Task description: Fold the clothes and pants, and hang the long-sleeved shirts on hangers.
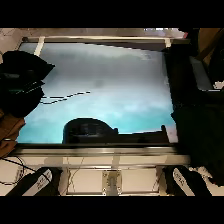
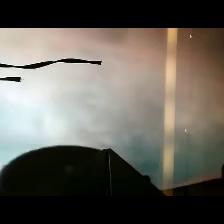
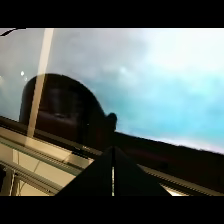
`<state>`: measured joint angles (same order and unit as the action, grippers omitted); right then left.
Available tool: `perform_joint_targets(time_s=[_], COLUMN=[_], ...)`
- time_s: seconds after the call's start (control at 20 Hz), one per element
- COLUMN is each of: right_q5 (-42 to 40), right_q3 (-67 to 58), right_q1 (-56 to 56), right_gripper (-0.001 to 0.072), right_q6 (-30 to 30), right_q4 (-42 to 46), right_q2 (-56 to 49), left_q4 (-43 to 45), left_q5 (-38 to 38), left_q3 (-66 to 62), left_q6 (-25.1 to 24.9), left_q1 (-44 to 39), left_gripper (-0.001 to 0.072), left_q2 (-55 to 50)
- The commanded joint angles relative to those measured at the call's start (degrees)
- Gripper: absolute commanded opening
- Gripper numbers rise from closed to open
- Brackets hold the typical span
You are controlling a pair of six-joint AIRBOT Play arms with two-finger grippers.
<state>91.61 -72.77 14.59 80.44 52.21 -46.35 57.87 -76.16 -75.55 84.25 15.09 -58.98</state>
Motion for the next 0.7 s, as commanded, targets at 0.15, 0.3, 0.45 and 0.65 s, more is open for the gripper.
perform_joint_targets(time_s=[0.15, 0.3, 0.45, 0.65], right_q5=[0.0, 0.0, 0.0, 0.0], right_q3=[0.0, 0.0, 0.0, 0.0], right_q1=[0.0, 0.0, 0.0, 0.0], right_gripper=[0.0011, 0.0011, 0.0011, 0.0011], right_q6=[0.0, 0.0, 0.0, 0.0], right_q4=[0.0, 0.0, 0.0, 0.0], right_q2=[0.0, 0.0, 0.0, 0.0], left_q4=[0.0, 0.0, 0.0, 0.1], left_q5=[0.0, 0.0, 0.0, 3.2], left_q3=[0.0, 0.0, 0.0, 0.0], left_q6=[0.0, 0.0, 0.0, 0.0], left_q1=[0.0, 0.0, 0.0, 0.0], left_gripper=[0.0018, 0.0018, 0.0018, 0.0019], left_q2=[0.0, 0.0, 0.0, -0.5])
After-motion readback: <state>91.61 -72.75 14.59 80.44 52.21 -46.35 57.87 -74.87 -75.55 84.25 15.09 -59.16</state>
